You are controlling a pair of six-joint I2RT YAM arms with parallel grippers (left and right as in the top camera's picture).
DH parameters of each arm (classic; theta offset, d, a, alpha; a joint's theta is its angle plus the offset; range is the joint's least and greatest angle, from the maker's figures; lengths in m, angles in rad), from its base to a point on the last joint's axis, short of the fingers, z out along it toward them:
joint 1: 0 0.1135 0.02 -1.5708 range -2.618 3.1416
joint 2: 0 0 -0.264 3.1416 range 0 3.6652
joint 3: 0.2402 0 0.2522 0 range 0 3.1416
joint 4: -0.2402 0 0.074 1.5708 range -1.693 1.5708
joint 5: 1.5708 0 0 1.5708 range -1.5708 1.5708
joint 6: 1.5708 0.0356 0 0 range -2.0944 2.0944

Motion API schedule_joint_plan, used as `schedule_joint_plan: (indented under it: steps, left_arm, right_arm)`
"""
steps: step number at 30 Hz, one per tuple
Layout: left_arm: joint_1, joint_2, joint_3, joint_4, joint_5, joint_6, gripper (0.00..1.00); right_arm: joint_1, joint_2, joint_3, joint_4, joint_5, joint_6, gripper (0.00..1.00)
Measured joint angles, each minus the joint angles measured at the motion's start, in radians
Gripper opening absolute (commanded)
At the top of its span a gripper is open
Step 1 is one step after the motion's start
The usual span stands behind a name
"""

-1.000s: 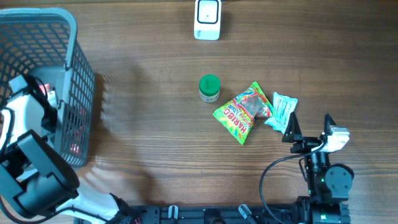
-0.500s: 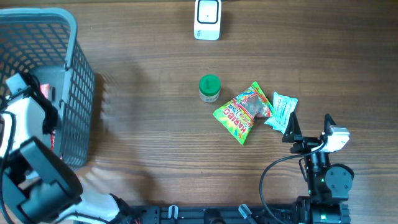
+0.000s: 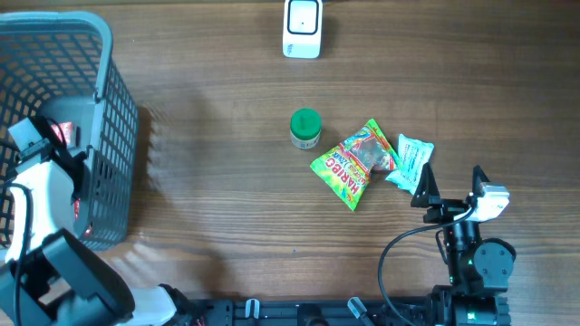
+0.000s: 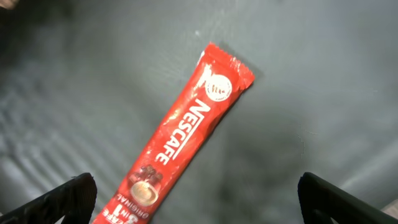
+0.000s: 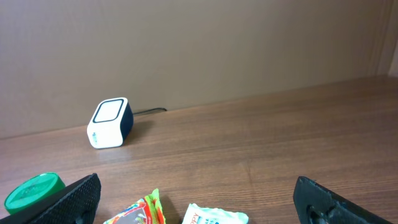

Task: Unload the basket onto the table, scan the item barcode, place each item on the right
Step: 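Reach into the basket and grasp the red Nescafé stick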

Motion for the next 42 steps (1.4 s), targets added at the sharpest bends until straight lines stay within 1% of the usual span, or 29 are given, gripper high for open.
schedule_joint_plan:
  steps: [3, 6, 10, 13, 17, 19, 20, 22, 23, 24, 25, 29, 32, 35, 36, 37, 38, 39, 41, 42]
  left_arm:
    - [0.000, 0.050, -0.003, 0.011, 0.003, 0.018, 1.00]
    - [0.004, 0.085, -0.004, 0.030, 0.004, 0.124, 1.00]
    - [0.022, 0.093, -0.005, 0.076, 0.005, 0.194, 1.00]
    - [0.052, 0.105, -0.002, 0.087, 0.026, 0.198, 1.00]
    - [0.100, 0.154, 0.032, 0.076, 0.132, 0.196, 1.00]
    - [0.104, 0.177, 0.047, 0.065, 0.149, 0.184, 0.99]
    - [0.104, 0.181, 0.051, 0.057, 0.149, 0.181, 0.79]
    - [0.104, 0.187, 0.061, 0.040, 0.150, 0.171, 0.24]
    - [0.103, 0.187, 0.062, 0.033, 0.150, 0.166, 0.14]
    - [0.103, 0.187, 0.063, 0.013, 0.149, 0.165, 0.13]
    - [0.103, 0.187, 0.064, 0.000, 0.146, 0.165, 0.05]
    - [0.103, 0.187, 0.069, -0.037, 0.139, 0.144, 0.04]
    - [0.103, 0.187, 0.069, -0.036, 0.143, 0.082, 0.04]
    - [0.105, 0.216, 0.132, -0.124, 0.197, 0.034, 0.04]
    - [0.105, 0.236, 0.168, -0.175, 0.224, 0.026, 0.04]
    - [0.105, 0.261, 0.219, -0.259, 0.245, 0.019, 0.04]
    - [0.103, 0.278, 0.254, -0.294, 0.260, 0.015, 0.04]
    - [0.101, 0.313, 0.348, -0.375, 0.274, 0.012, 0.04]
    - [0.097, 0.325, 0.501, -0.451, 0.289, 0.008, 0.04]
    - [0.096, 0.323, 0.644, -0.493, 0.297, 0.008, 0.04]
  right_arm:
    - [0.000, 0.000, 0.000, 0.000, 0.000, 0.000, 1.00]
    - [0.000, 0.000, 0.000, 0.000, 0.000, 0.000, 1.00]
    - [0.000, 0.000, 0.000, 0.000, 0.000, 0.000, 1.00]
    - [0.000, 0.000, 0.000, 0.000, 0.000, 0.000, 1.00]
    - [0.000, 0.000, 0.000, 0.000, 0.000, 0.000, 1.00]
    - [0.000, 0.000, 0.000, 0.000, 0.000, 0.000, 1.00]
    - [0.000, 0.000, 0.000, 0.000, 0.000, 0.000, 1.00]
    - [0.000, 0.000, 0.000, 0.000, 0.000, 0.000, 1.00]
    - [0.000, 0.000, 0.000, 0.000, 0.000, 0.000, 1.00]
    - [0.000, 0.000, 0.000, 0.000, 0.000, 0.000, 1.00]
    - [0.000, 0.000, 0.000, 0.000, 0.000, 0.000, 1.00]
    - [0.000, 0.000, 0.000, 0.000, 0.000, 0.000, 1.00]
    - [0.000, 0.000, 0.000, 0.000, 0.000, 0.000, 1.00]
    - [0.000, 0.000, 0.000, 0.000, 0.000, 0.000, 1.00]
    - [0.000, 0.000, 0.000, 0.000, 0.000, 0.000, 1.00]
    - [0.000, 0.000, 0.000, -0.001, 0.000, 0.000, 1.00]
    - [0.000, 0.000, 0.000, -0.001, 0.000, 0.000, 1.00]
    - [0.000, 0.000, 0.000, 0.000, 0.000, 0.000, 1.00]
    - [0.000, 0.000, 0.000, -0.001, 0.000, 0.000, 1.00]
    - [0.000, 0.000, 0.000, 0.000, 0.000, 0.000, 1.00]
